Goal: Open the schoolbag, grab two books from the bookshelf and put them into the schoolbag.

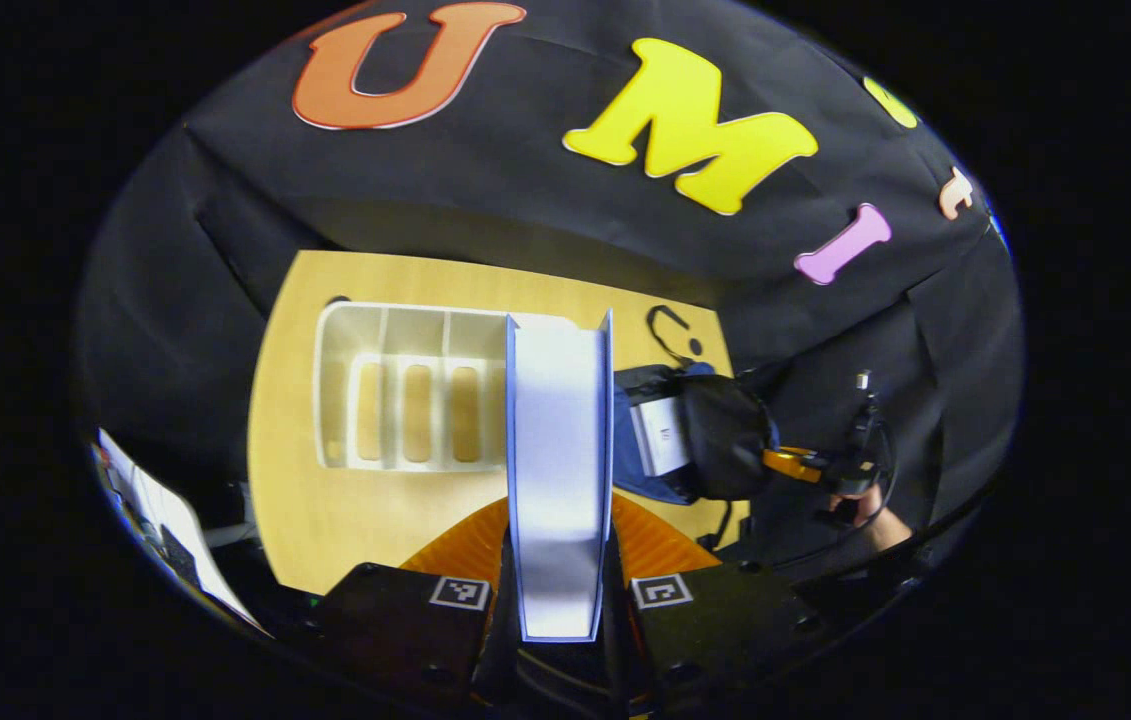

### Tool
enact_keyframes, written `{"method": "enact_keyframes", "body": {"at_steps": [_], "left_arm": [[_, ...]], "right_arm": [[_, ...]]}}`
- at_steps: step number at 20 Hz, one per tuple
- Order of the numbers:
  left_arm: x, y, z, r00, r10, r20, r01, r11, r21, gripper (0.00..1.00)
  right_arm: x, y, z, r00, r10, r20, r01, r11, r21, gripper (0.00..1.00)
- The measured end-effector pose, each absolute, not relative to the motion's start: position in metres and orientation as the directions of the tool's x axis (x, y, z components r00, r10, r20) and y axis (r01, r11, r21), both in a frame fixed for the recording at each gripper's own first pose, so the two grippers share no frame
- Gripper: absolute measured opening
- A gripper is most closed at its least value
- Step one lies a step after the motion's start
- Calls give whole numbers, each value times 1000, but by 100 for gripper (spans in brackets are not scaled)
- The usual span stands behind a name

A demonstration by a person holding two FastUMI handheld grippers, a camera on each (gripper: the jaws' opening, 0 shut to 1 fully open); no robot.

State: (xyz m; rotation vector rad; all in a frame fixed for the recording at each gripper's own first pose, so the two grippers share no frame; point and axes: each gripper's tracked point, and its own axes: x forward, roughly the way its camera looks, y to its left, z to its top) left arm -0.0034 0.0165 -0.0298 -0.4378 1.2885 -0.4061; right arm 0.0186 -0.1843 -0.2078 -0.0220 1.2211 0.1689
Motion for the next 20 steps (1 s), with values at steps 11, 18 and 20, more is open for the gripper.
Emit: {"method": "enact_keyframes", "body": {"at_steps": [11, 18, 20], "left_arm": [[-36, -154, -116, 168, -775, -609, -28, 614, -789, 37], [-46, -220, -201, 195, -775, -601, -65, 601, -796, 37], [-48, -236, -217, 193, -783, -591, -65, 591, -804, 37]], "right_arm": [[16, -196, -202, 349, 123, -929, -127, 988, 83, 0], [12, -200, -201, 369, 123, -921, -83, 992, 100, 0], [13, -200, -199, 367, 122, -922, -86, 992, 97, 0]]}}
